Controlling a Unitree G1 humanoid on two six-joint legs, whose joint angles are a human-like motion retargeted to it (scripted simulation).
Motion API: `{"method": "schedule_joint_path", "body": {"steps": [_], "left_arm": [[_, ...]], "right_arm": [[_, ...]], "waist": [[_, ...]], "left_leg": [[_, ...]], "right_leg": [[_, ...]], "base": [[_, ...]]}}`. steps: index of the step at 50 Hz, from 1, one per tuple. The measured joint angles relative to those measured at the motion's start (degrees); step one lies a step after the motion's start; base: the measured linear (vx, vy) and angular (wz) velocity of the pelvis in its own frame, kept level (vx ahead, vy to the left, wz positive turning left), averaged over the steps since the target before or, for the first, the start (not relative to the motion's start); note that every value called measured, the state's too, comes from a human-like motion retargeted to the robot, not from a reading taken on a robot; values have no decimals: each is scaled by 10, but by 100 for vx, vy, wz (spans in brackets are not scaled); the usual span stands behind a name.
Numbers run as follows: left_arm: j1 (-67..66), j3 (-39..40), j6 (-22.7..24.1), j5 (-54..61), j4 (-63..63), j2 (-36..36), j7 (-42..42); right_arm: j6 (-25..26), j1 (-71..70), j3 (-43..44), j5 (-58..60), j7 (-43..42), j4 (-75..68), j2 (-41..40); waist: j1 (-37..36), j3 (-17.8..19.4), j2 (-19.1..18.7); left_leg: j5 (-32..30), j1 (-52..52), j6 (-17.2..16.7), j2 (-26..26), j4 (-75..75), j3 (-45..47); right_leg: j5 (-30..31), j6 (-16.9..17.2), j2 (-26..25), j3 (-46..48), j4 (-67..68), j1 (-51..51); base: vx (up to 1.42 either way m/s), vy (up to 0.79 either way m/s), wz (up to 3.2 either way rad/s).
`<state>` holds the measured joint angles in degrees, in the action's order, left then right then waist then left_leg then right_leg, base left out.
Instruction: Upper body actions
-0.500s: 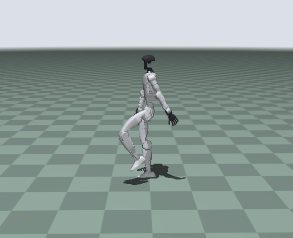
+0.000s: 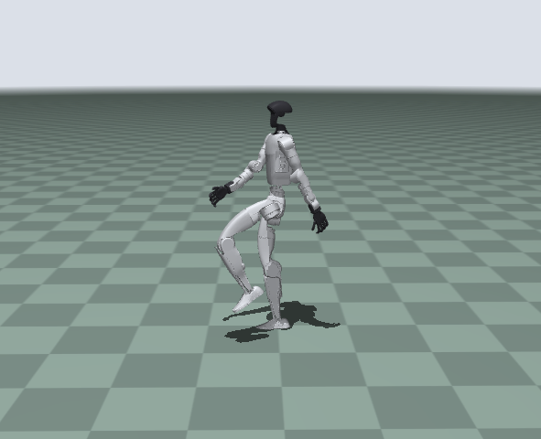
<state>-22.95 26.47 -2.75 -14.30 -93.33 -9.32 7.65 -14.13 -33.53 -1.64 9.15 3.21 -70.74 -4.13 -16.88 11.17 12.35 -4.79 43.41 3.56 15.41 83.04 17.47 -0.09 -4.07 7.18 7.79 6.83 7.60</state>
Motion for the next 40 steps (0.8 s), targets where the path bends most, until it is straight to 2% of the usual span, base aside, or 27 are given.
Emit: {"method": "schedule_joint_path", "body": {"steps": [4,8,10,12,15,20,25,28,30,31,33,35,37,40], "left_arm": [[21,23,1,33,17,3,0],[32,20,4,51,37,1,-6],[45,12,7,52,48,-5,-18],[56,4,11,49,57,-8,-29],[77,-10,19,48,60,-11,-43],[113,-27,50,70,50,-9,-66],[171,-84,79,99,13,-22,-88],[209,-116,81,109,7,-23,-72],[247,-133,89,133,10,-17,-68],[267,-136,101,144,17,-12,-70],[314,-146,128,178,37,-4,-81],[377,-143,148,214,70,0,-100],[444,-121,162,222,108,8,-110],[551,-128,166,227,173,9,-115]], "right_arm": [[13,81,-1,2,10,-44,-1],[26,149,-5,-4,15,-86,3],[31,176,-7,0,8,-108,8],[34,195,-5,8,3,-121,15],[35,217,2,25,-2,-129,24],[31,237,13,77,-1,-121,44],[25,274,28,126,-22,-104,70],[31,305,44,164,-55,-95,77],[26,331,58,197,-83,-99,84],[25,341,60,205,-95,-106,91],[31,366,65,218,-115,-129,108],[50,393,75,229,-118,-165,128],[82,415,85,232,-99,-203,147],[142,462,105,241,-58,-250,173]], "waist": [[59,-36,-12],[98,-67,-25],[122,-72,-43],[144,-74,-55],[161,-77,-67],[184,-78,-62],[174,-53,-58],[167,-38,-69],[161,-23,-88],[165,-12,-97],[188,10,-116],[223,27,-134],[270,50,-134],[333,99,-135]], "left_leg": [[-27,-163,-10,-82,-212,-21],[-42,-304,-23,-134,-441,-26],[-7,-382,-57,-153,-584,-36],[52,-433,-62,-144,-672,2],[94,-469,-55,-146,-769,28],[69,-471,-46,-162,-822,34],[85,-473,-16,-175,-811,7],[96,-478,-12,-158,-798,1],[106,-485,-9,-132,-789,13],[109,-491,-7,-123,-786,18],[112,-499,-1,-105,-780,14],[116,-498,9,-94,-772,11],[116,-497,22,-99,-765,-4],[115,-508,40,-98,-751,-41]], "right_leg": [[-6,18,-6,35,-16,6],[-12,28,-23,52,-25,3],[-15,32,-47,60,-28,4],[-17,37,-59,75,-31,6],[-16,45,-69,91,-36,5],[-10,60,-54,119,-34,-3],[-21,81,-35,132,16,-9],[12,74,-30,133,114,-41],[87,63,-18,129,246,-96],[123,46,-11,119,318,-130],[164,28,-22,83,459,-210],[138,13,7,103,619,-301],[115,0,48,120,736,-378],[83,-1,61,124,857,-495]], "base": [[11,5,100],[18,6,66],[7,5,80],[13,12,86],[10,11,57],[11,15,44],[15,20,0],[12,20,-33],[6,21,-63],[-1,25,-44],[-5,28,2],[-6,37,41],[-6,36,98],[-3,18,136]]}}
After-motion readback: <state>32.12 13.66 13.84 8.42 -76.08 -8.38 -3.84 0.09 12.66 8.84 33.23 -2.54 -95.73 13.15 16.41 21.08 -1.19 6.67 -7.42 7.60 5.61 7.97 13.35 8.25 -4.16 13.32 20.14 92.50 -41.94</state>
